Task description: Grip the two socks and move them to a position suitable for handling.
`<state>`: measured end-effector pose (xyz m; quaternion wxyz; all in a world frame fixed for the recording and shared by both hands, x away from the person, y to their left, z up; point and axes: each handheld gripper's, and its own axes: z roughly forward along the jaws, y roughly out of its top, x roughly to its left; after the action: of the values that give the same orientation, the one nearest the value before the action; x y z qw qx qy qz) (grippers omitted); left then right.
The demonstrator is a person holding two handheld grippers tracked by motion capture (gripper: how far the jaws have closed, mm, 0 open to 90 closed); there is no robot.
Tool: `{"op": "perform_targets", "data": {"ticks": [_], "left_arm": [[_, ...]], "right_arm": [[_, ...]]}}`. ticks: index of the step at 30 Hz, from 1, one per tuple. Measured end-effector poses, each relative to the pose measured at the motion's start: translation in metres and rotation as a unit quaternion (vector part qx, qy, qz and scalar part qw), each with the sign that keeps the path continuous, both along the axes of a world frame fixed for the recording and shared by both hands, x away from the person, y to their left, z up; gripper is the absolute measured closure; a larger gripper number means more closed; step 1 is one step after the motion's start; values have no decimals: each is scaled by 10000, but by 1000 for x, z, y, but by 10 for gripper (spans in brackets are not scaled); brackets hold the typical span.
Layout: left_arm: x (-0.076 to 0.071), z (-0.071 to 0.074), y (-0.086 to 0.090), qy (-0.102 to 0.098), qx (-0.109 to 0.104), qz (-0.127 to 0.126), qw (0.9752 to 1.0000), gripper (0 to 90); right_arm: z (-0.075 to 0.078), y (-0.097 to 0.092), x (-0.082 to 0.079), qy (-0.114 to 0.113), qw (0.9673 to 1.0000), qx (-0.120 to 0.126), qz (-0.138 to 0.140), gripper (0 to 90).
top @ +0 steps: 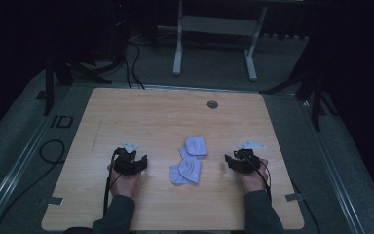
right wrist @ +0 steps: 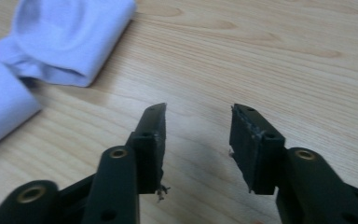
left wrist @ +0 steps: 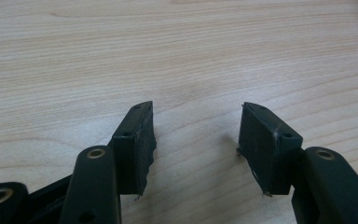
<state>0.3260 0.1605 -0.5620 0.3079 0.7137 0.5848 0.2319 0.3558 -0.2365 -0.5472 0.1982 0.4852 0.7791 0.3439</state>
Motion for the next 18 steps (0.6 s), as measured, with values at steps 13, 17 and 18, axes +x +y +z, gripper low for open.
{"op": "perform_targets", "data": {"ticks": [13,17,18], "left_arm": [[-2,5,1,-65,-102,-81,9999,477],[-3,7,1,-83,-146,-127,9998,484],[-4,7,1,-83,-155,-139,9997,487]], "right_arm": [[13,16,-11,-110,9987,0,492,869],[17,22,-15,-139,9981,-5,599,899],[17,24,-16,-140,9979,11,634,899]]}}
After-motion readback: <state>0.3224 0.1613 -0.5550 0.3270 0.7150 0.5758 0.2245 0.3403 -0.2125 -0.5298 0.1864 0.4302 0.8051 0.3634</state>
